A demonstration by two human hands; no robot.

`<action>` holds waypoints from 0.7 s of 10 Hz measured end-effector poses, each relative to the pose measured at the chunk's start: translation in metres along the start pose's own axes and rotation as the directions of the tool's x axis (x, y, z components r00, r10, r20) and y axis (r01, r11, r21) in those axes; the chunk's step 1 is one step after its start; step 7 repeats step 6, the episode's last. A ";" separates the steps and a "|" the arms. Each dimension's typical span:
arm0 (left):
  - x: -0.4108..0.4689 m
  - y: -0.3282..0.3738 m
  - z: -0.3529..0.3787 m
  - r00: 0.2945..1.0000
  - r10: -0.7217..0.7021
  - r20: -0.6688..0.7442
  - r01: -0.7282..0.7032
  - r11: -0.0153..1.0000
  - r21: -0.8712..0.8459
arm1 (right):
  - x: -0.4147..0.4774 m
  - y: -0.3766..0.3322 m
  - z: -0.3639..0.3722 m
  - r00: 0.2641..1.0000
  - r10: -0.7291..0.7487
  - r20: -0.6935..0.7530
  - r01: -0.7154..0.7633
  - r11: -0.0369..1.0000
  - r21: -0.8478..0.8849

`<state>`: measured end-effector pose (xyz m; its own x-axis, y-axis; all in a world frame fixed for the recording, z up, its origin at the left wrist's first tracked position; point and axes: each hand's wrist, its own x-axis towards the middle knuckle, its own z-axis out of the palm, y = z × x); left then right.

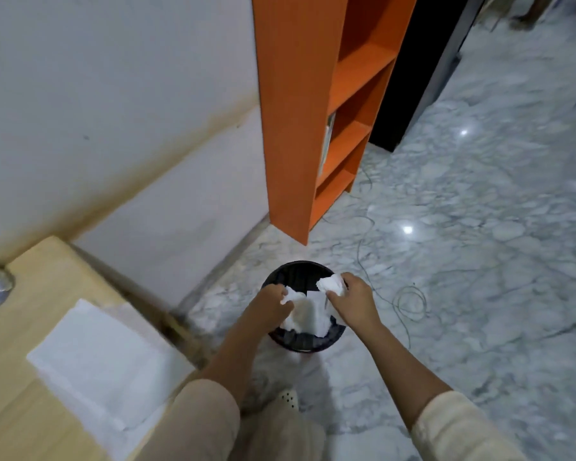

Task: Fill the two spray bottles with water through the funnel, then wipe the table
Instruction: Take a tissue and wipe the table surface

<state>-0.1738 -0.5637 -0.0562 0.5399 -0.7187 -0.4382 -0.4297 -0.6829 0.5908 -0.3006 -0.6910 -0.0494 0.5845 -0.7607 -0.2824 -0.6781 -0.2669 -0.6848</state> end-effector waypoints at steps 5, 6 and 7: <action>0.110 0.019 -0.036 0.997 -0.013 0.070 0.006 0.995 0.097 | 0.096 0.002 0.008 0.983 0.138 0.117 -0.136 0.990 -0.027; 0.107 0.023 -0.037 0.998 0.009 0.067 -0.014 0.998 0.065 | 0.098 0.004 0.004 0.980 0.144 0.138 -0.139 0.989 -0.045; 0.107 0.023 -0.037 0.998 0.009 0.067 -0.014 0.998 0.065 | 0.098 0.004 0.004 0.980 0.144 0.138 -0.139 0.989 -0.045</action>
